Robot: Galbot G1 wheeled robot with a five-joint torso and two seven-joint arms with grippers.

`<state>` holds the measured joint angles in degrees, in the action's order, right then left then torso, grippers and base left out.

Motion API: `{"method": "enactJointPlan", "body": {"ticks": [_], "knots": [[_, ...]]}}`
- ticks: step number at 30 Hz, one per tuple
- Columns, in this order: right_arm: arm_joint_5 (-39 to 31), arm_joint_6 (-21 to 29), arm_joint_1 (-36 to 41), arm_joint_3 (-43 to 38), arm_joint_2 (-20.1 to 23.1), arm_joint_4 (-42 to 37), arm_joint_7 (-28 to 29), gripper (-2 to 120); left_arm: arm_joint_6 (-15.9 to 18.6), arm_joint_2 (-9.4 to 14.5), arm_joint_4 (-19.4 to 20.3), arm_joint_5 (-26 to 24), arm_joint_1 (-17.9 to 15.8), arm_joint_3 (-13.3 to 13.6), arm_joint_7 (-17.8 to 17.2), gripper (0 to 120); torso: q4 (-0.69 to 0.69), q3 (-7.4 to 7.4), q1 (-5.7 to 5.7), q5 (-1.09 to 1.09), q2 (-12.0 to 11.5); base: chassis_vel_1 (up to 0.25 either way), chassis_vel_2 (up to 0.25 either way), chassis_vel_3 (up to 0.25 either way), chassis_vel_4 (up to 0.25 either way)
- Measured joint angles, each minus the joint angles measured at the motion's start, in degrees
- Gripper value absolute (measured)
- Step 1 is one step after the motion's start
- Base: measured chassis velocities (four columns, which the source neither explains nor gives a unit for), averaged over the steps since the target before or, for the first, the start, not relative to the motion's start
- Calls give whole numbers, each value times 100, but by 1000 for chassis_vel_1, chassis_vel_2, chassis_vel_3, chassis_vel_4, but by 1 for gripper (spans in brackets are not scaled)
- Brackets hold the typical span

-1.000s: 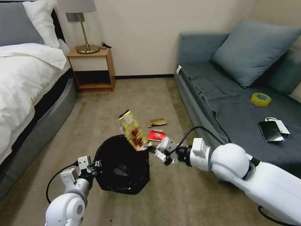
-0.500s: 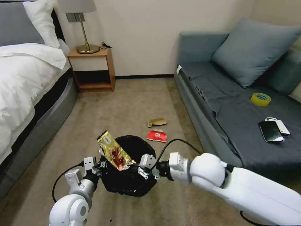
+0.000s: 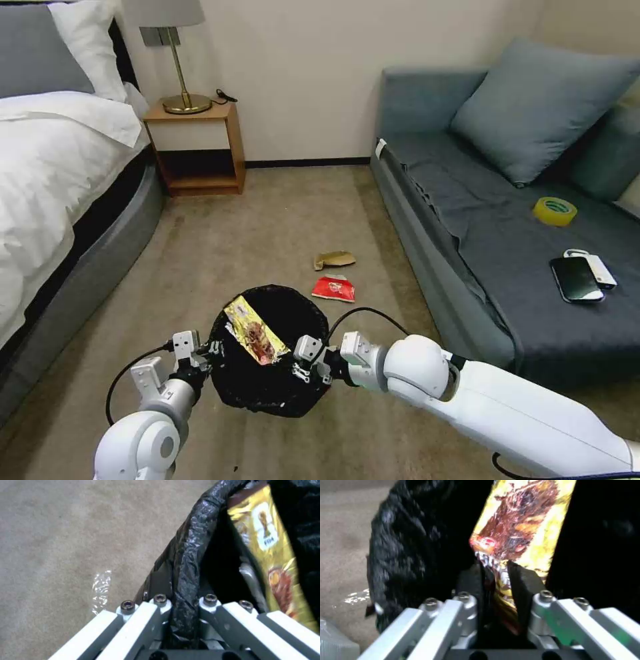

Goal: Pick up the trash bin, then pick up the garbage on the floor and place it into the trash bin.

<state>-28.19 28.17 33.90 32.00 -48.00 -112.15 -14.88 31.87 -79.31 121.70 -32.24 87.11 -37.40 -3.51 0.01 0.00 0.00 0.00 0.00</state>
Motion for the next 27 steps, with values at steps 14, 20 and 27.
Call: {"method": "enactJointPlan", "body": {"ticks": [14,20,27], "knots": [[369,-275,1326,-1512,383,-613,329,75,22,-8,85,-47,21,-103,-68,3,-1,0,0,1,0,0,0,0,0],[788,-791,2094,-2130,221,-764,1575,93,-2,-69,113,-37,44,-161,-85,3,-1,0,0,1,0,0,0,0,0],[1676,-1269,3623,-3499,-412,-1049,2575,100,-47,-182,210,83,79,-242,-127,3,0,-1,0,1,0,0,0,0,0]]}}
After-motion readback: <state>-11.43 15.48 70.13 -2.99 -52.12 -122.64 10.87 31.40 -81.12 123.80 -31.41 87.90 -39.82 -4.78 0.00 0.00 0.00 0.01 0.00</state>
